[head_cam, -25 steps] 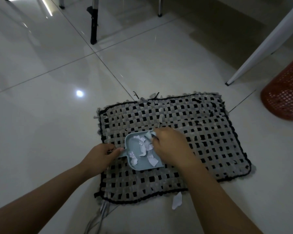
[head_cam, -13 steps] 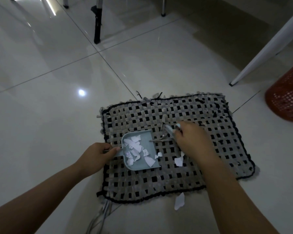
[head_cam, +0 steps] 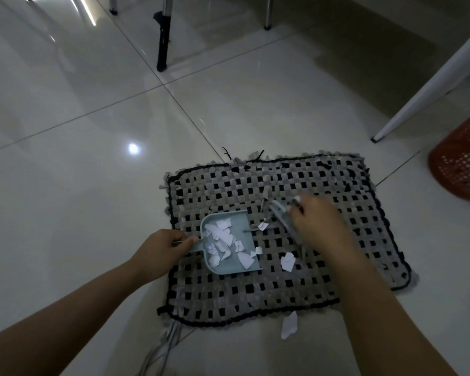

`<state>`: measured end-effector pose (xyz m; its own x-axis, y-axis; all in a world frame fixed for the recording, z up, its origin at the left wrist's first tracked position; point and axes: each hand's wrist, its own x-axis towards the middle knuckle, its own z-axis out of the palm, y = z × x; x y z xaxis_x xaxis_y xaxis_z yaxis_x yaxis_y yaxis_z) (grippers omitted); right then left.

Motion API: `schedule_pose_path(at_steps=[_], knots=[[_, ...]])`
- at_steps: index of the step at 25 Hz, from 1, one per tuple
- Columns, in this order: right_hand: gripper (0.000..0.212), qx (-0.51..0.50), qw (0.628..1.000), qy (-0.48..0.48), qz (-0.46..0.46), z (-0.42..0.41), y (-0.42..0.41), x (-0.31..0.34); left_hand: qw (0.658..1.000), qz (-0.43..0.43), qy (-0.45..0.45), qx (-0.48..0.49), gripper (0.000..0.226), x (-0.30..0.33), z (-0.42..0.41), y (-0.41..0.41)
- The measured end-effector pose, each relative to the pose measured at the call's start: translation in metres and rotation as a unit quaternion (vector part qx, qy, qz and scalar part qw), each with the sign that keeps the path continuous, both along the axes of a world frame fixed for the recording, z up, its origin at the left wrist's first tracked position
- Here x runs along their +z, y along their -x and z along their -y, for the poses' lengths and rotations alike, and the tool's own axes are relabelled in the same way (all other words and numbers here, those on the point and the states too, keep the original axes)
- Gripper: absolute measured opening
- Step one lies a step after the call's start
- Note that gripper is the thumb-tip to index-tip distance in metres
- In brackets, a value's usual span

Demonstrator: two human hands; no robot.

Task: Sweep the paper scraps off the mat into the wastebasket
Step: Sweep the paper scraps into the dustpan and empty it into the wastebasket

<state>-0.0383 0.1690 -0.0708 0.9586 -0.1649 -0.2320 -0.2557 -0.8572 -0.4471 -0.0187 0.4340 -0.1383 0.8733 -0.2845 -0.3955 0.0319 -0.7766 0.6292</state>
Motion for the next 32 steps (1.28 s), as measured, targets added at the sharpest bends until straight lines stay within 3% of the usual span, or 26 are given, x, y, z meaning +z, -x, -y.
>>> schedule_pose_path(at_steps=[4,8,11,16,19,23,26,29,32], knots=[[0.044,0.114,0.993,-0.027,-0.006,-0.039,0.009,-0.009,1.000,-0.017,0.004,-0.010,0.047,-0.003,0.002,0.002],[0.045,0.036,0.999,-0.035,0.012,-0.023,0.002,0.004,1.000,-0.019,0.011,0.000,0.046,-0.003,0.001,0.003],[0.040,-0.004,1.000,0.016,0.006,0.000,-0.008,0.004,1.000,-0.017,0.010,0.008,0.046,-0.003,0.001,0.004],[0.041,0.156,0.985,-0.017,-0.067,-0.023,-0.004,0.000,1.000,-0.010,0.005,0.006,0.047,-0.004,0.000,0.002],[0.040,0.105,0.992,-0.056,-0.043,-0.018,-0.003,0.008,1.000,-0.009,0.010,0.007,0.047,-0.004,0.000,0.003],[0.041,0.012,1.000,0.020,0.011,0.006,-0.007,0.006,1.000,-0.013,0.013,0.010,0.047,-0.004,0.000,0.002],[0.025,0.061,0.997,0.036,-0.019,-0.007,-0.003,-0.002,1.000,-0.013,0.006,0.006,0.047,-0.003,0.001,0.003],[0.037,0.153,0.986,0.014,-0.063,-0.021,-0.002,0.000,1.000,-0.008,0.003,0.010,0.047,-0.001,0.002,0.002],[0.039,0.108,0.992,-0.008,-0.064,-0.009,-0.007,0.014,1.000,-0.005,-0.004,0.007,0.046,-0.002,0.001,0.002]])
